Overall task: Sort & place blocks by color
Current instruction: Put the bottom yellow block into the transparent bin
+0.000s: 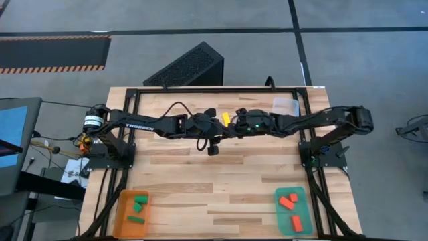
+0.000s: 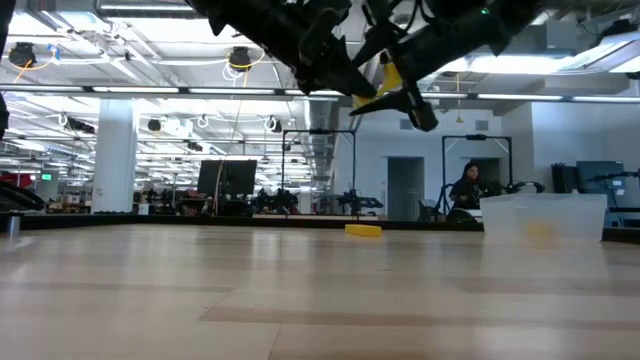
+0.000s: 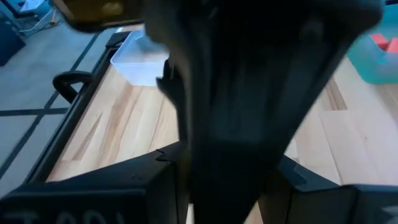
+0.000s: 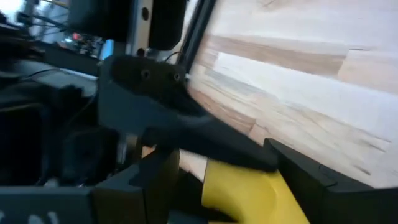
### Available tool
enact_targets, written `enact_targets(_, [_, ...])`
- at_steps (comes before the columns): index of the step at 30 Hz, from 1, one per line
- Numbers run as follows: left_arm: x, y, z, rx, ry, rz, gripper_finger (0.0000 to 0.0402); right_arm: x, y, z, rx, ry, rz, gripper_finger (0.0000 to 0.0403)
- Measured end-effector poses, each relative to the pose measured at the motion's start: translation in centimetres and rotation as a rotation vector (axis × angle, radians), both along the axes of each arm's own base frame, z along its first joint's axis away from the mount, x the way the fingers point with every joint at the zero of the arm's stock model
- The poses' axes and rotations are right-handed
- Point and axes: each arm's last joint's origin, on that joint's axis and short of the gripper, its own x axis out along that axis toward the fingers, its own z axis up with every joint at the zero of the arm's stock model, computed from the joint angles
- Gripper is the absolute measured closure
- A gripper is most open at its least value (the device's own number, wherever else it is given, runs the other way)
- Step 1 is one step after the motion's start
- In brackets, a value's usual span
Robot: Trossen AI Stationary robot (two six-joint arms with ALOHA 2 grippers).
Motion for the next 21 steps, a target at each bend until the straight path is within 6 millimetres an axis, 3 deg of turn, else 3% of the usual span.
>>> enact_targets(4, [0.0,-0.1,-0.1,-0.006,0.006,0.002,0.0294,1.1,0.1,0.1,0.005,0.087,0.012,0.0175])
enact_targets(10, [-0.2,-0.1,-0.4,-0.044,0.028,0.045,0.029,1.5,0.5,-0.3,0.022,0.131,0.005,0.0265])
enact_targets(16, [-0.2,-0.1,-0.1,-0.056,0.01,0.047,0.0261,1.2,0.2,0.2,-0.007,0.121,0.003,0.0272])
enact_targets(21, [-0.8,-0.2,0.5,-0.03,0.024,0.074,0.0233,-1.0,-0.9,1.8,-0.051,0.184,-0.021,0.0274])
